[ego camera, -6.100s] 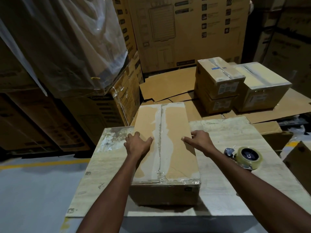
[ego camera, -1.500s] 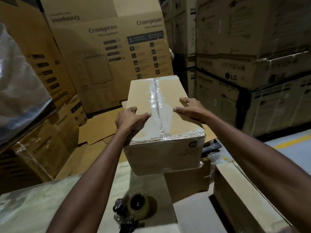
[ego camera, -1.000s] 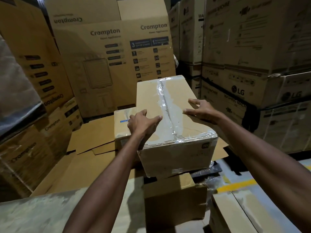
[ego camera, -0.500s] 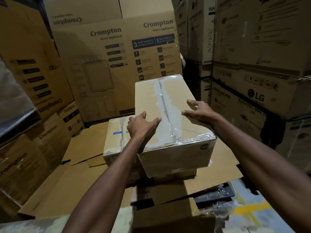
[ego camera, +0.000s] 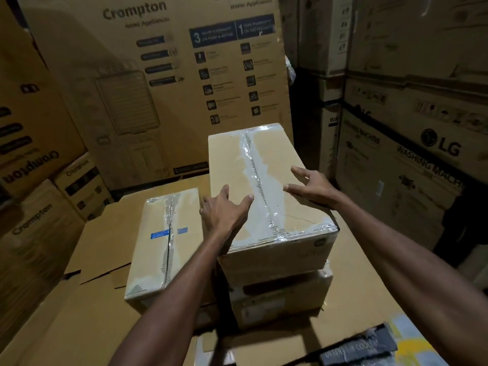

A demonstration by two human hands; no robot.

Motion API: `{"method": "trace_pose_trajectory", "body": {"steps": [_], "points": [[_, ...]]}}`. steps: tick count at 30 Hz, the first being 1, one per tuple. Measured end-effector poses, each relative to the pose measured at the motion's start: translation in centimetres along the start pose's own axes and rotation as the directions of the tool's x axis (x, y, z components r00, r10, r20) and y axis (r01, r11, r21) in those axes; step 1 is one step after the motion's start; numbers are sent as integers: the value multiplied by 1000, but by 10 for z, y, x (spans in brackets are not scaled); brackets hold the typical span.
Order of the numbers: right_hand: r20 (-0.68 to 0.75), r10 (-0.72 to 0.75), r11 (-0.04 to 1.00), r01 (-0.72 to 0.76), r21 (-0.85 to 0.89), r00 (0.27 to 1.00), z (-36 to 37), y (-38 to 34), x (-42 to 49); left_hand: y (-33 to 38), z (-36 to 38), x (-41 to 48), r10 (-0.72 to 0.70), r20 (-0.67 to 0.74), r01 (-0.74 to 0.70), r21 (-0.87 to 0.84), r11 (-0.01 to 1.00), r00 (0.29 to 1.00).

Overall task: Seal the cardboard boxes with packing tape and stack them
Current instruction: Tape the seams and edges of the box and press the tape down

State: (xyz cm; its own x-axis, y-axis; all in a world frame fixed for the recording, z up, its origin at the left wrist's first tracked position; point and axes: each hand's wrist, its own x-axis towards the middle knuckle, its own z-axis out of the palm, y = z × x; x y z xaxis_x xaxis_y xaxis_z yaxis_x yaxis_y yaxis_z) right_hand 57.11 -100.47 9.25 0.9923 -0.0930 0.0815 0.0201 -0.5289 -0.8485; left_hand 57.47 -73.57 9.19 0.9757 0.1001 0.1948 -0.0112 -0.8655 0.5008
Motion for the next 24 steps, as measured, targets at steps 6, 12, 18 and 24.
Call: {"method": "trace_pose_trajectory", "body": {"steps": [6,12,18,24], "points": [[86,49,999,-49,-10,995,21,40,41,-5,39,22,-48,49,45,64,997,998],[114,96,988,-81,-131,989,27,67,51,-6,66,27,-30,102,2,263,965,994],[111,166,894,-102,-437,980,25,65,49,-3,73,33,23,175,-77,308,948,984],[130,169,852,-78,-518,977,21,45,27,-7,60,27,94,229,-160,286,945,969]]}}
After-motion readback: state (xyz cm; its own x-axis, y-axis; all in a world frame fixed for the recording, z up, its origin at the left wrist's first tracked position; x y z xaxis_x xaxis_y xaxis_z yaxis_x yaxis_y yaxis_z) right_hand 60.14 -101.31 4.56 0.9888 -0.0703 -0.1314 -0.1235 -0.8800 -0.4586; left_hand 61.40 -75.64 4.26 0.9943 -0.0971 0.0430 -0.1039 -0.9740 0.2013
